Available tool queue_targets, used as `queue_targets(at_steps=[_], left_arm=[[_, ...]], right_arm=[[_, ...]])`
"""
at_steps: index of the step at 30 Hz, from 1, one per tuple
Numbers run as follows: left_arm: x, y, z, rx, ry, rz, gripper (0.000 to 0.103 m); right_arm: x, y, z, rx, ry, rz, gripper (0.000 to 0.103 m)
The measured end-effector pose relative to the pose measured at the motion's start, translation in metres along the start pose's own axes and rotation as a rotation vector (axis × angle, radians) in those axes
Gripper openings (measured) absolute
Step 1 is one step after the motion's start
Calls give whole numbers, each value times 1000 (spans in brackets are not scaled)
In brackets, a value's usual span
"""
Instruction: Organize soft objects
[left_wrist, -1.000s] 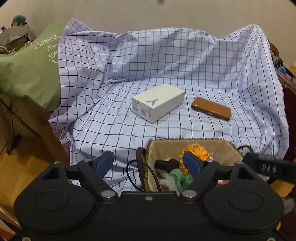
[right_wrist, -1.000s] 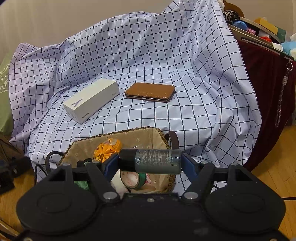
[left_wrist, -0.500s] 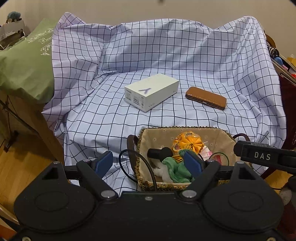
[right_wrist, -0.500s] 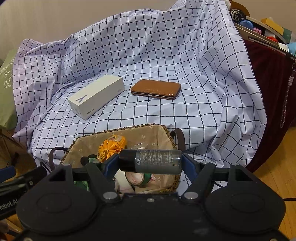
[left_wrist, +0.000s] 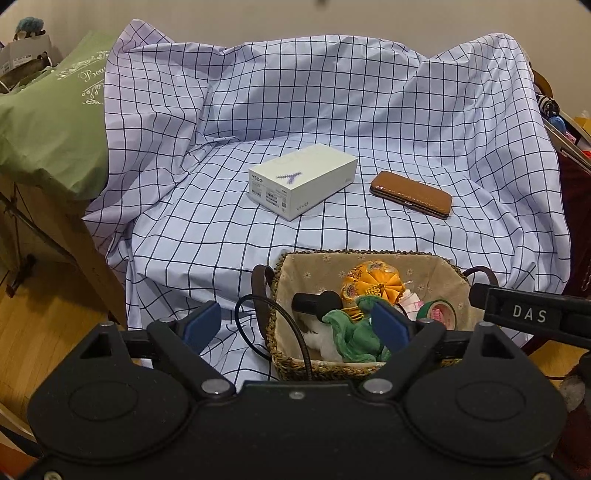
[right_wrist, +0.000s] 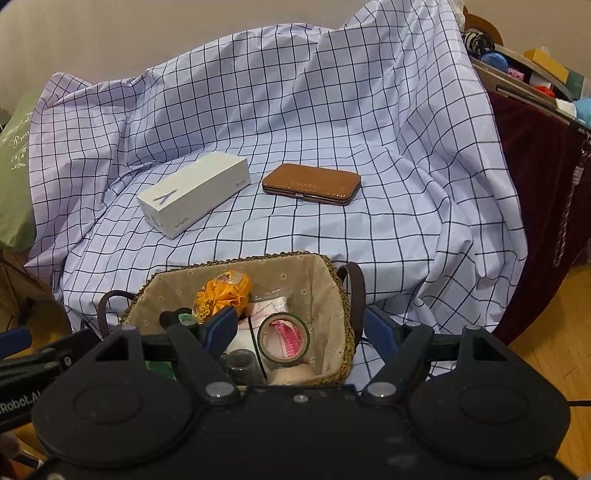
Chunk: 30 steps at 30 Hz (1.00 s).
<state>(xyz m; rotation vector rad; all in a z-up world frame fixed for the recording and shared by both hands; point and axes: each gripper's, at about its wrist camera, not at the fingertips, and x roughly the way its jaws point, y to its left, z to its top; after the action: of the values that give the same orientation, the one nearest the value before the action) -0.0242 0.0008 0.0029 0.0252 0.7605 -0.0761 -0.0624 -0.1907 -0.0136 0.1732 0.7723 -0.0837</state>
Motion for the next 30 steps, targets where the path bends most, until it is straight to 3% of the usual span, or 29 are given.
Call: queue_targets(at_steps=[18, 30], left_arm=[[1, -6, -4, -4, 27, 0, 92], [5, -8, -8, -3, 59, 0, 93]], right_arm=[[-10, -10, -8, -36, 8, -56, 76], [-10, -7, -11, -50, 15, -71, 87]])
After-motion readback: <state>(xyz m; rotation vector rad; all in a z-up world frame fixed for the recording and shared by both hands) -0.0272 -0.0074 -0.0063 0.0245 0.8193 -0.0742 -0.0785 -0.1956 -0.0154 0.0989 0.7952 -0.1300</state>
